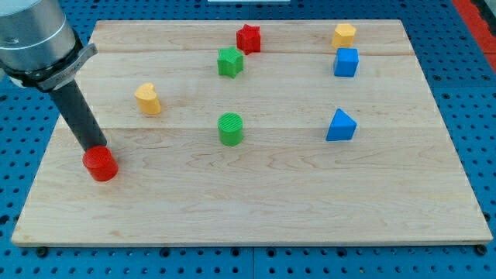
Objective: Move the red circle diagonally bottom left of the heart
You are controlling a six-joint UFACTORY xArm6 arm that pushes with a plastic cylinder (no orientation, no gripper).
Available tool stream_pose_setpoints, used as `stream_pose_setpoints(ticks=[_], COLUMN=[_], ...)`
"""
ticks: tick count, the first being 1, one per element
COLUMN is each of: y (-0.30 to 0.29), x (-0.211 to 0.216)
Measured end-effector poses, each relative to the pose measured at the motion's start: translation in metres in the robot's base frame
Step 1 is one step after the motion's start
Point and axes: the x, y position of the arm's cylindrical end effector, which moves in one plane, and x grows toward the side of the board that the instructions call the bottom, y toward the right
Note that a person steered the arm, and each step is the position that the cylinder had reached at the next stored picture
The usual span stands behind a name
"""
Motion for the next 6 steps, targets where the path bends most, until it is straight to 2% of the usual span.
stream_pose_setpoints(ticks=[1,2,3,4,5,6], y=[0.018,0.037,-0.007,0.046,0.108,0.076], x=[-0.006,0.008,0.036,0.029,0.057,0.115])
